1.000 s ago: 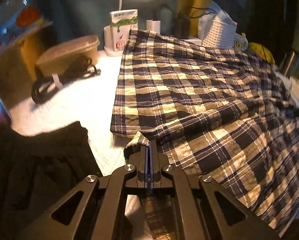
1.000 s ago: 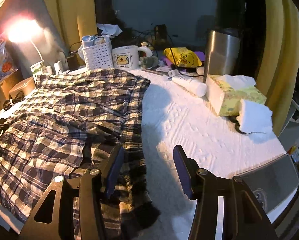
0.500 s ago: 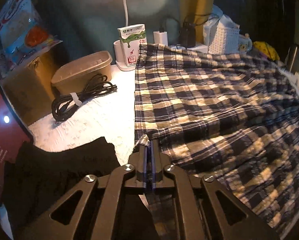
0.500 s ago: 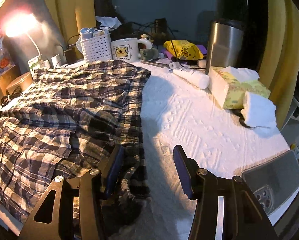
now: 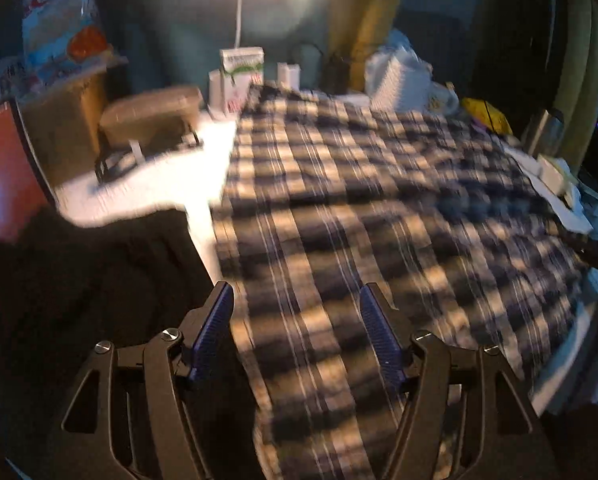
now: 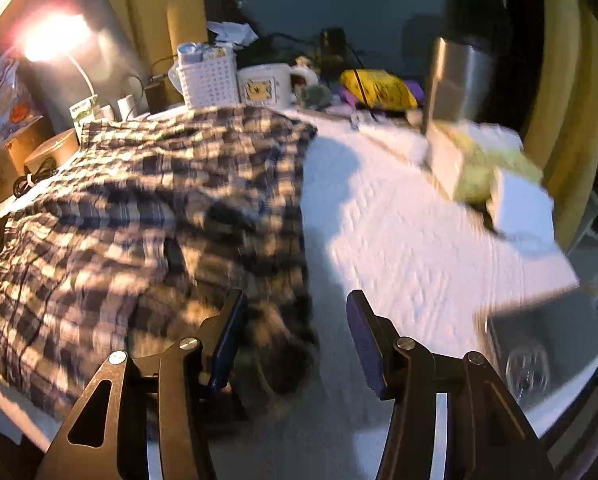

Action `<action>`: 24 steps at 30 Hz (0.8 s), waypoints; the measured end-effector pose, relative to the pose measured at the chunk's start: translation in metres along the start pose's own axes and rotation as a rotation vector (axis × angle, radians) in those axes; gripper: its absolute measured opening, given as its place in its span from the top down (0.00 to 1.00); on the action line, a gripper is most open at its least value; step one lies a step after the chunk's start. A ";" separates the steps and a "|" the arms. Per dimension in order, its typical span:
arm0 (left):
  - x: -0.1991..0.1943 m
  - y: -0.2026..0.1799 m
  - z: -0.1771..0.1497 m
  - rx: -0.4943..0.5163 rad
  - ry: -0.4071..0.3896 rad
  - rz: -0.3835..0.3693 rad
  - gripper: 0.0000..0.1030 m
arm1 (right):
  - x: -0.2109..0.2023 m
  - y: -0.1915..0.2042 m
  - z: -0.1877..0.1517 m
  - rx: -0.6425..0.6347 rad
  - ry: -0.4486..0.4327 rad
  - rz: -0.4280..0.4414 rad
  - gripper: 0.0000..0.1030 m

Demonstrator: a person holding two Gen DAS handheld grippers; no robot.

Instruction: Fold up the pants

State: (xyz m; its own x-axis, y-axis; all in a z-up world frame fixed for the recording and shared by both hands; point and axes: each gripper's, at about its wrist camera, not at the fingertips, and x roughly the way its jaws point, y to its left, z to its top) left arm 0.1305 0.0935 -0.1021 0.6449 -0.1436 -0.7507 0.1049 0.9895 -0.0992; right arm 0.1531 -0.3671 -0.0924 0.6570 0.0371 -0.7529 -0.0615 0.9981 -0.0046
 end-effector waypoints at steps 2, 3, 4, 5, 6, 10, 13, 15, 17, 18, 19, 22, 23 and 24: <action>0.002 -0.004 -0.013 -0.005 0.030 -0.015 0.36 | -0.002 -0.001 -0.011 0.007 0.020 0.022 0.46; 0.004 -0.005 -0.020 -0.008 0.043 -0.019 0.36 | -0.002 0.000 -0.013 0.007 0.025 0.026 0.46; 0.006 -0.007 -0.026 -0.014 0.061 -0.020 0.36 | -0.003 0.001 -0.016 0.004 0.024 0.029 0.46; 0.008 -0.009 -0.031 -0.015 0.072 -0.017 0.36 | -0.004 0.002 -0.019 -0.002 0.013 0.025 0.46; 0.008 -0.012 -0.036 -0.009 0.069 -0.005 0.36 | -0.005 0.004 -0.020 -0.006 0.008 0.021 0.46; 0.005 -0.021 -0.046 0.013 0.059 0.043 0.36 | -0.006 0.008 -0.022 -0.028 -0.009 0.002 0.76; 0.001 -0.023 -0.053 0.023 0.066 0.059 0.36 | -0.011 0.010 -0.022 -0.040 -0.011 -0.022 0.80; -0.002 -0.021 -0.056 0.014 0.079 0.055 0.36 | -0.018 0.010 -0.020 -0.058 -0.019 -0.043 0.80; -0.007 -0.018 -0.060 0.009 0.091 0.042 0.36 | -0.027 0.007 -0.018 -0.072 -0.027 -0.064 0.80; -0.009 -0.017 -0.062 0.014 0.086 0.030 0.36 | -0.031 0.006 -0.018 -0.083 -0.028 -0.077 0.80; -0.011 -0.016 -0.064 0.015 0.092 0.024 0.36 | -0.033 0.004 -0.018 -0.087 -0.029 -0.084 0.80; -0.014 -0.013 -0.067 0.021 0.101 0.015 0.36 | -0.030 -0.002 -0.021 -0.094 0.002 -0.091 0.80; -0.014 -0.011 -0.066 0.021 0.106 0.008 0.36 | -0.026 -0.004 -0.024 -0.092 0.017 -0.090 0.80; -0.014 -0.010 -0.065 0.020 0.112 0.003 0.36 | -0.024 -0.004 -0.024 -0.091 0.024 -0.086 0.80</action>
State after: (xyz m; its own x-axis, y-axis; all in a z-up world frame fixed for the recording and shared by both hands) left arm 0.0712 0.0868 -0.1331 0.5570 -0.1368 -0.8192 0.1189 0.9893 -0.0843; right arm 0.1192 -0.3734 -0.0899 0.6445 -0.0504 -0.7629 -0.0749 0.9889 -0.1286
